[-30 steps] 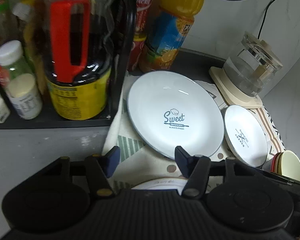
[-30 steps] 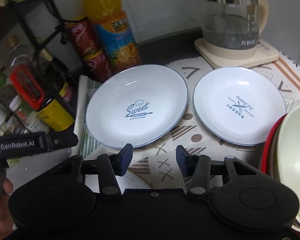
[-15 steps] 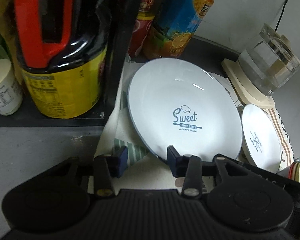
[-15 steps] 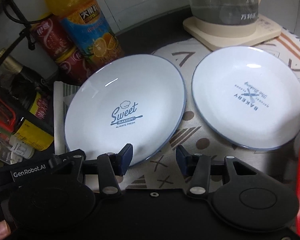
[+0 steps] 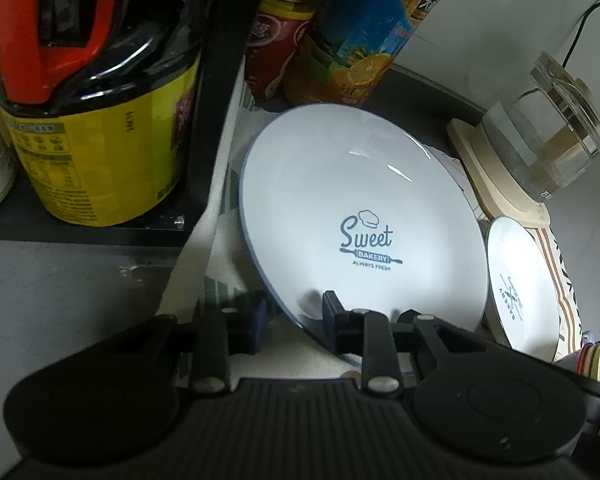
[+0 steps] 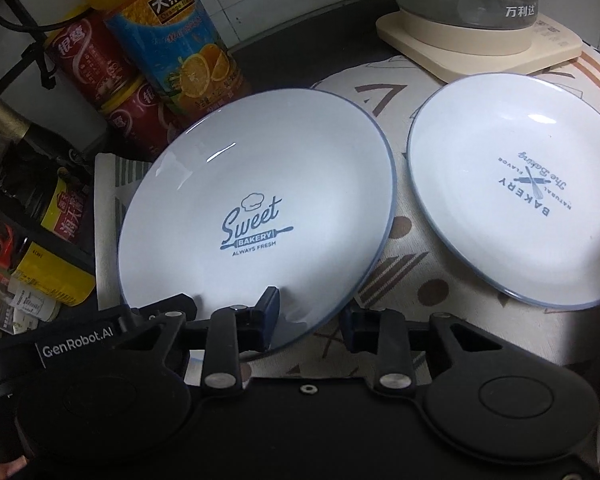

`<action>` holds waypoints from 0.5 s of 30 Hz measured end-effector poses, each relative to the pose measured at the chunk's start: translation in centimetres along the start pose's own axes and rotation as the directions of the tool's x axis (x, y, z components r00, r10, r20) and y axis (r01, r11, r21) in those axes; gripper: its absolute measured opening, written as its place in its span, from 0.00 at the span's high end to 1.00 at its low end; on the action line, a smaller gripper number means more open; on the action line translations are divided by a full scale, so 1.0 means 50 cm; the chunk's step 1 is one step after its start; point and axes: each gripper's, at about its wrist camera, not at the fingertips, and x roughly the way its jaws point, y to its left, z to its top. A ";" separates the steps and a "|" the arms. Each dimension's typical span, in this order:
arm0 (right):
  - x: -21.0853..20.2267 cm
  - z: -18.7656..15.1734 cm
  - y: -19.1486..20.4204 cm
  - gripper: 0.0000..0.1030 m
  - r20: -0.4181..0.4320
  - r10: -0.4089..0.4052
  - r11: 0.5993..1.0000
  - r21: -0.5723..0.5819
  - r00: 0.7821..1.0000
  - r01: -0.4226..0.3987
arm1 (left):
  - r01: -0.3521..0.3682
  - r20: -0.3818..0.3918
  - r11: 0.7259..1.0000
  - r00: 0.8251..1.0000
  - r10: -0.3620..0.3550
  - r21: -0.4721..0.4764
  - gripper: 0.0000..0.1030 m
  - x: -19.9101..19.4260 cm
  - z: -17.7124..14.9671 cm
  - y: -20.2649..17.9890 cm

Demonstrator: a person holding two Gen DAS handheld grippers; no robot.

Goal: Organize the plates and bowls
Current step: 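Close both grippers on the rim of the 'Sweet Bakery' plate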

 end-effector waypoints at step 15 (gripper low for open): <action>-0.035 -0.004 -0.020 0.83 0.068 0.052 0.999 -0.003 0.996 -0.052 | 0.001 0.046 1.000 0.999 -0.001 -0.001 0.81 -0.022 -0.019 -0.018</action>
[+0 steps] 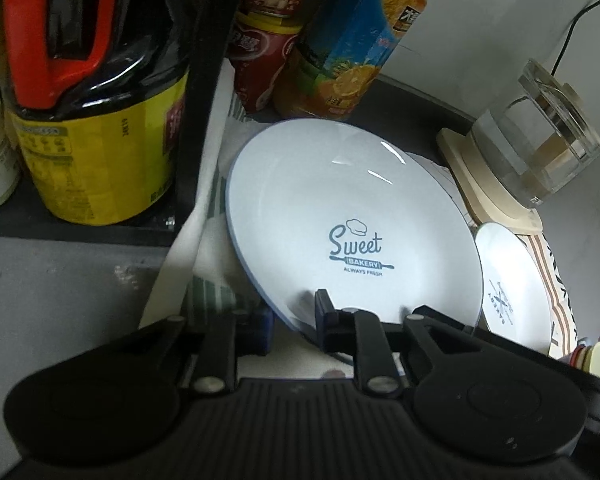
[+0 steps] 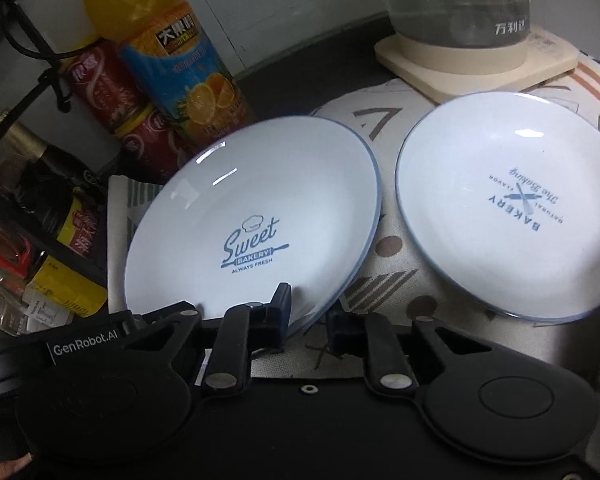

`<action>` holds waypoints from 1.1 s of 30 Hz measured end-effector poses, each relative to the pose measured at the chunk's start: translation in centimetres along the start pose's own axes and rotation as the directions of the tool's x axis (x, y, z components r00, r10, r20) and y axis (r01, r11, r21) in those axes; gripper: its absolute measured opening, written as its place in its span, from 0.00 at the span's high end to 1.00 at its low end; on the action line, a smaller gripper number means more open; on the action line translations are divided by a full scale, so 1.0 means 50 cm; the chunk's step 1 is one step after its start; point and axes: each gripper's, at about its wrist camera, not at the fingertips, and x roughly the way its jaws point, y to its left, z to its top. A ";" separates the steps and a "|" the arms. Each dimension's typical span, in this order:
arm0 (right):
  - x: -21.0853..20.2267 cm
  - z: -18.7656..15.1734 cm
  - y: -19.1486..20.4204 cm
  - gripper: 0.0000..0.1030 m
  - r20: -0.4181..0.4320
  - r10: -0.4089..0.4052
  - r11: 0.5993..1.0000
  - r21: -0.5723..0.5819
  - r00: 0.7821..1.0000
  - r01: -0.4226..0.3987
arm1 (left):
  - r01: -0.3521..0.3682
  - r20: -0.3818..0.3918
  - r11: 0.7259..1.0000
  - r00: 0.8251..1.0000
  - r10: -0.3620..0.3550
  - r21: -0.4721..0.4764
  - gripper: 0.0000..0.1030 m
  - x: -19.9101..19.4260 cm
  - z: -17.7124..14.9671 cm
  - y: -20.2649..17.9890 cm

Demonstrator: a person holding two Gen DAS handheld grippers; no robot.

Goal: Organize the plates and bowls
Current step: 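Close both grippers on the rim of the 'Sweet Bakery' plate, then lift the 'Sweet Bakery' plate with both grippers and carry it onto the white plate at the mat edge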

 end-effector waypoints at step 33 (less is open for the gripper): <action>-0.183 -0.123 -0.019 0.83 -0.007 0.095 0.984 -0.150 0.995 -0.095 | -0.089 0.074 0.992 0.993 0.096 -0.093 0.81 -0.183 -0.196 -0.054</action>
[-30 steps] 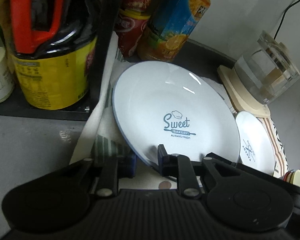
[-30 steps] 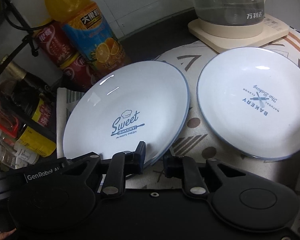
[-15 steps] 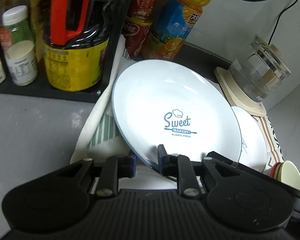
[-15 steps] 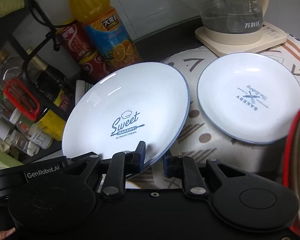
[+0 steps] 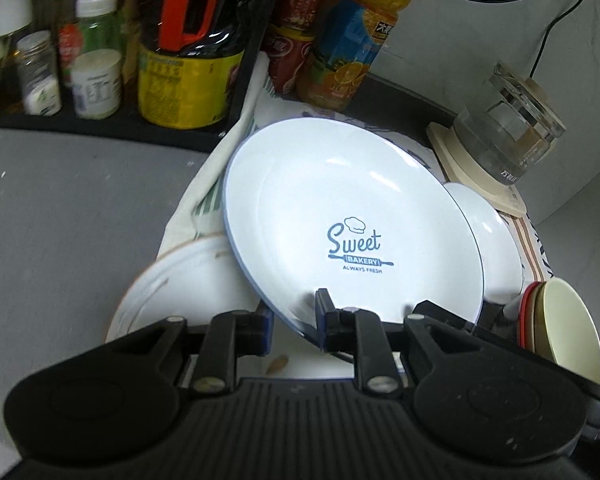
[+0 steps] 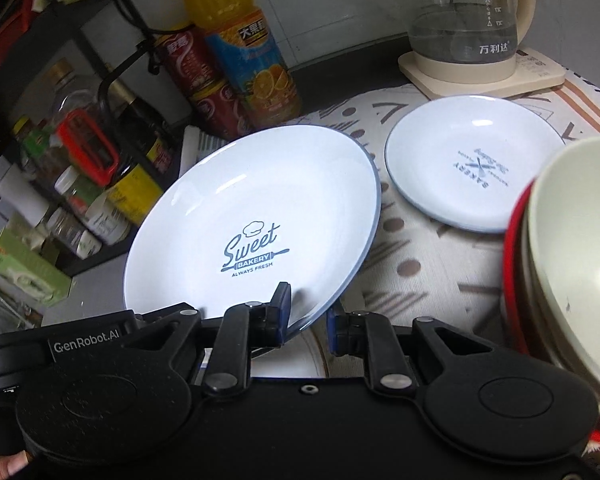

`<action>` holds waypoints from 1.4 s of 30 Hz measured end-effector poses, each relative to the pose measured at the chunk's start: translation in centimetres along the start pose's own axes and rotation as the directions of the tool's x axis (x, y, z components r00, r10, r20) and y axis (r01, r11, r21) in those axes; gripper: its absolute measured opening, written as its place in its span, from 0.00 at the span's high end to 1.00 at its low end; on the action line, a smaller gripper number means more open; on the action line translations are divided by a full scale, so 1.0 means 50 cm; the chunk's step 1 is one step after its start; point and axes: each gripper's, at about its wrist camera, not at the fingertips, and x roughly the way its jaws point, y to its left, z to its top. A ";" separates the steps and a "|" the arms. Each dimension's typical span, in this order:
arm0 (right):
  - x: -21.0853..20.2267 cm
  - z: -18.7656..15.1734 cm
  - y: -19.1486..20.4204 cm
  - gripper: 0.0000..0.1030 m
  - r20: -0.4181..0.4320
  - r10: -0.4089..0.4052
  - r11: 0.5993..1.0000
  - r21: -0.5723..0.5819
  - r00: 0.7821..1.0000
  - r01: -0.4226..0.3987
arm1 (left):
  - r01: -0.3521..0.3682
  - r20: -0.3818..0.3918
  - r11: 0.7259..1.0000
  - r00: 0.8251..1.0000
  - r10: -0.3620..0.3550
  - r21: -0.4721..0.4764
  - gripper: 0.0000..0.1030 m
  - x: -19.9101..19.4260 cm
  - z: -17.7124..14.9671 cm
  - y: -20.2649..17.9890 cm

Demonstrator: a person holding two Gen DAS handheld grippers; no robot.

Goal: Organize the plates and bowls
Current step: 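Lift the 'Sweet Bakery' plate with both grippers and carry it onto the white plate at the mat edge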

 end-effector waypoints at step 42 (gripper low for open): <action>-0.091 -0.136 0.011 0.83 -0.069 0.068 0.977 -0.197 0.995 -0.081 | -0.090 -0.005 0.978 0.996 0.091 -0.186 0.78 -0.105 -0.205 0.038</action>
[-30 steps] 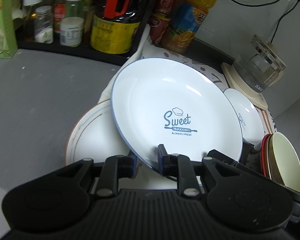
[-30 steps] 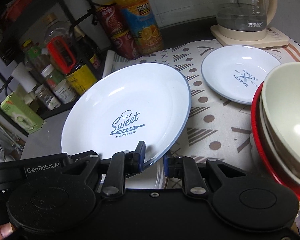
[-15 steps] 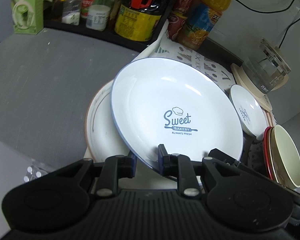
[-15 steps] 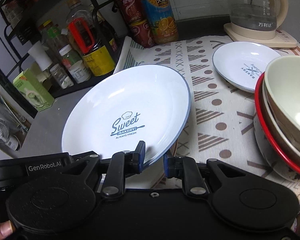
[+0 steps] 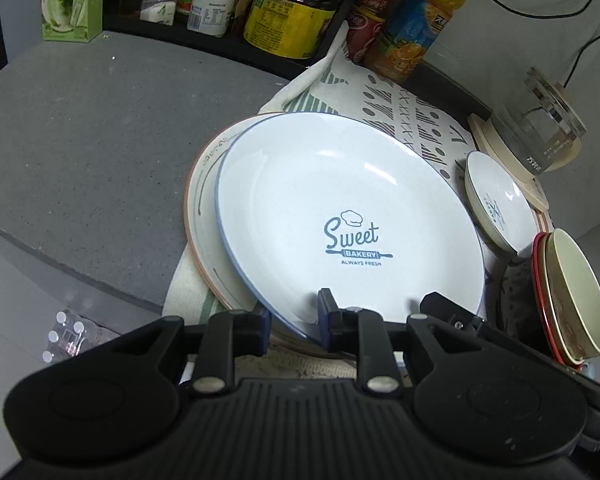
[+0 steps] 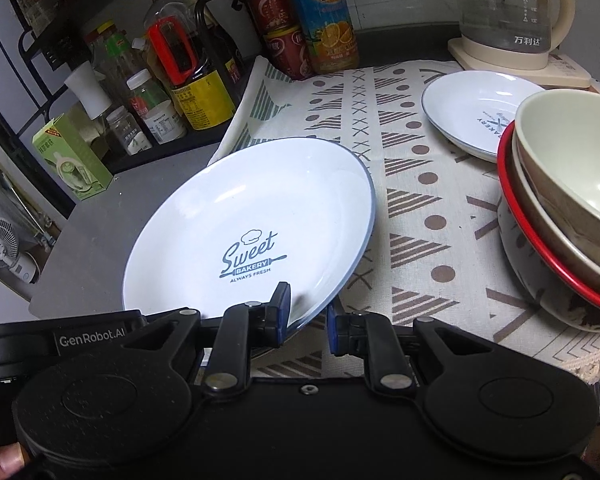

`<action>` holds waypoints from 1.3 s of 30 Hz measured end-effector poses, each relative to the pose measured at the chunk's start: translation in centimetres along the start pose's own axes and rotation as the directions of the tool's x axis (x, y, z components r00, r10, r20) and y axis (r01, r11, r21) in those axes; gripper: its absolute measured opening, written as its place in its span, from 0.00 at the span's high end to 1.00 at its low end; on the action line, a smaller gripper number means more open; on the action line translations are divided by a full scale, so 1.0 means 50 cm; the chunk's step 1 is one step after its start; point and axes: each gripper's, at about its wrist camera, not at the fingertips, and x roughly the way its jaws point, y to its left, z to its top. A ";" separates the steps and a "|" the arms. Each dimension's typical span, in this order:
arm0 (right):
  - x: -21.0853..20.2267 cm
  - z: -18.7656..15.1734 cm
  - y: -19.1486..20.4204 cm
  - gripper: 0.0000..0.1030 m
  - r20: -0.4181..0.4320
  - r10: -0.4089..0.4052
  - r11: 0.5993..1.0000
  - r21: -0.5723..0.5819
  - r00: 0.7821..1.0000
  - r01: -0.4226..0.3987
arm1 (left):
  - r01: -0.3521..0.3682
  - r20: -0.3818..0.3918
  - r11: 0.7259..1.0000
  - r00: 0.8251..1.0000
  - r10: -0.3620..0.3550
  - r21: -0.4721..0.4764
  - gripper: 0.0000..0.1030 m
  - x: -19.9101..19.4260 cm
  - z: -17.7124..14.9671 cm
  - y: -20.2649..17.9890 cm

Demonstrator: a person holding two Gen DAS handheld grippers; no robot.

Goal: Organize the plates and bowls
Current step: 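Lift the 'Sweet Bakery' plate with both grippers and carry it onto the white plate at the mat edge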

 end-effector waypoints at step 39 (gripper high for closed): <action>0.047 0.038 0.006 0.90 -0.014 -0.061 0.994 0.095 0.998 0.063 | -0.086 -0.181 0.996 0.979 0.089 0.026 0.67 0.000 0.129 0.080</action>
